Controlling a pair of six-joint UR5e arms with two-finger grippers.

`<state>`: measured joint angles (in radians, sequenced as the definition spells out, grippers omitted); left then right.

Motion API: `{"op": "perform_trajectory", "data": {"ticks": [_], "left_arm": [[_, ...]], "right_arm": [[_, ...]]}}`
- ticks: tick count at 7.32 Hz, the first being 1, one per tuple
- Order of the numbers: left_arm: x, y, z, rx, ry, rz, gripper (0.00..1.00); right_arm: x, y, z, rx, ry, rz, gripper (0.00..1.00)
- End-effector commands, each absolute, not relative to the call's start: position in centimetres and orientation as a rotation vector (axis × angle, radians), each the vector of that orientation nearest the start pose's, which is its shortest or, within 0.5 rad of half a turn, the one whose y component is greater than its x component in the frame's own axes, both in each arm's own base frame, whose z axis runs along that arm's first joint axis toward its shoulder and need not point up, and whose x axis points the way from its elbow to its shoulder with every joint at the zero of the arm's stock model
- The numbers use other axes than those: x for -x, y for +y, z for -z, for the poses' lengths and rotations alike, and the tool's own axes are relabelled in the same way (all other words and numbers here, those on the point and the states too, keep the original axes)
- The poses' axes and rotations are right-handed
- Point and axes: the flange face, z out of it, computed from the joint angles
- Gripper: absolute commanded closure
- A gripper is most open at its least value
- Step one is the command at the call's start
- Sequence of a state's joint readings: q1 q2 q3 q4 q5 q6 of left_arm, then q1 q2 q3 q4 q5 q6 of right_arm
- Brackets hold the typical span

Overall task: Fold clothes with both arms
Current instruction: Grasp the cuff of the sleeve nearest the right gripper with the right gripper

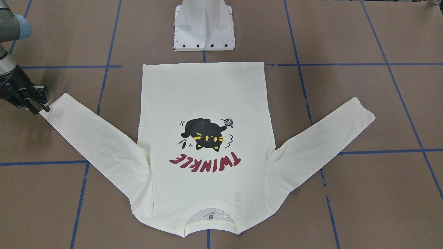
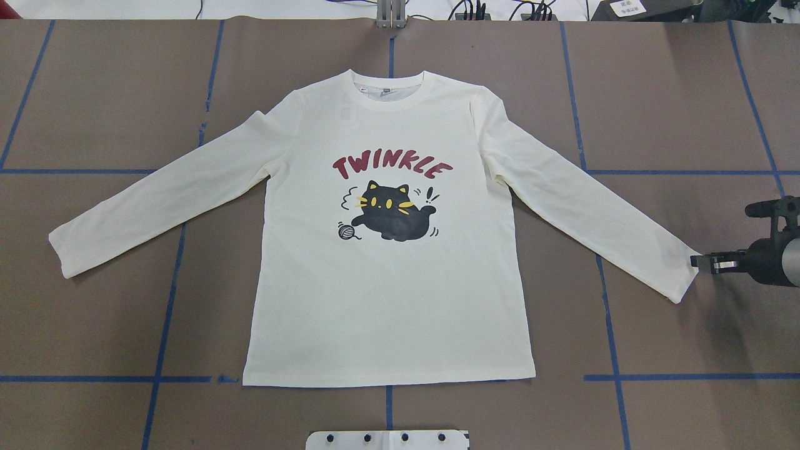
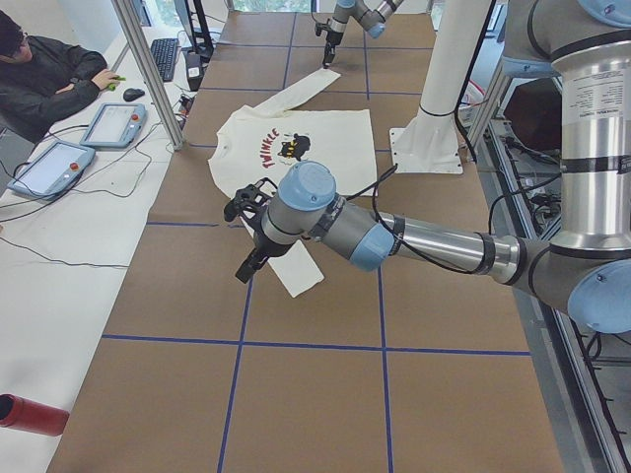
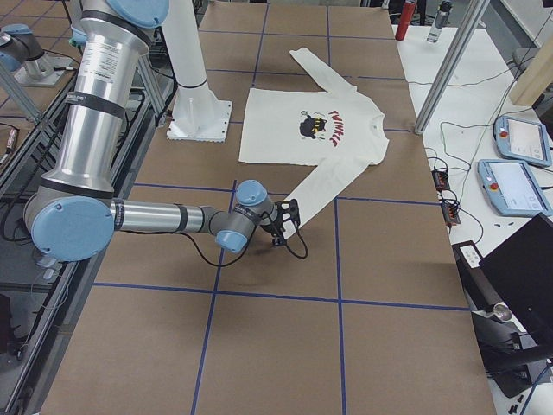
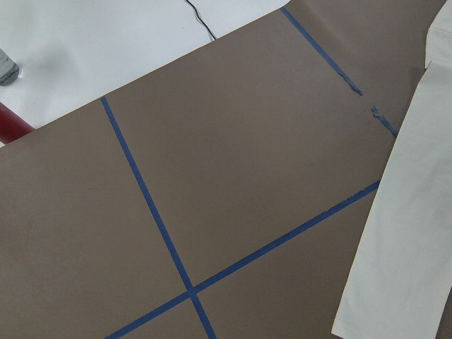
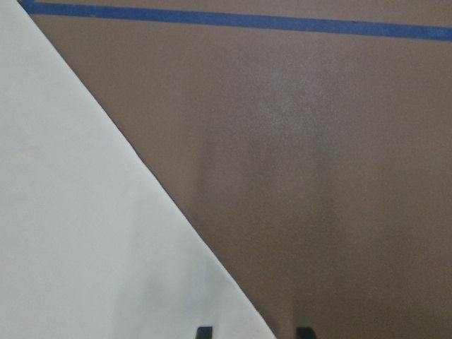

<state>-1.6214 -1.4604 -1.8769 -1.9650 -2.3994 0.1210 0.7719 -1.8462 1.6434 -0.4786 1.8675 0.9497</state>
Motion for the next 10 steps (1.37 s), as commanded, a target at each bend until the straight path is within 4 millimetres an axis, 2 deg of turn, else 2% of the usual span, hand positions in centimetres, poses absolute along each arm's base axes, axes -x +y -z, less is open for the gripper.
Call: {"op": "perform_trajectory", "data": {"ticks": [1, 2, 3, 5, 7, 8, 9, 10], "left_arm": [[8.3, -45.5, -50.9, -0.624, 0.754, -0.309, 0.0], [8.3, -45.4, -50.9, -0.625, 0.755, -0.311, 0.0], [8.5, -45.4, -50.9, -0.626, 0.752, -0.307, 0.0], [8.6, -45.4, -50.8, -0.629, 0.751, -0.307, 0.0], [8.6, -45.4, -50.8, -0.628, 0.751, -0.303, 0.0], [8.6, -45.4, -50.8, -0.628, 0.752, -0.301, 0.0], [8.7, -45.4, -50.9, -0.628, 0.751, -0.3, 0.0], [8.7, -45.4, -50.9, -0.626, 0.752, -0.298, 0.0]], "right_arm": [[21.9, -35.8, -63.3, -0.354, -0.854, -0.006, 0.67], [21.9, -35.8, -63.3, -0.355, -0.854, -0.003, 0.93], [21.9, -35.8, -63.2, -0.357, -0.855, 0.0, 1.0], [22.2, -36.1, -62.2, -0.369, -0.872, 0.016, 1.0], [22.0, -37.2, -58.7, -0.356, -0.876, 0.003, 1.0], [22.3, -37.8, -54.3, -0.337, -0.855, -0.007, 1.0], [23.4, -39.7, -48.7, -0.322, -0.832, -0.023, 1.0], [25.4, -42.4, -43.5, -0.31, -0.808, -0.04, 1.0]]}}
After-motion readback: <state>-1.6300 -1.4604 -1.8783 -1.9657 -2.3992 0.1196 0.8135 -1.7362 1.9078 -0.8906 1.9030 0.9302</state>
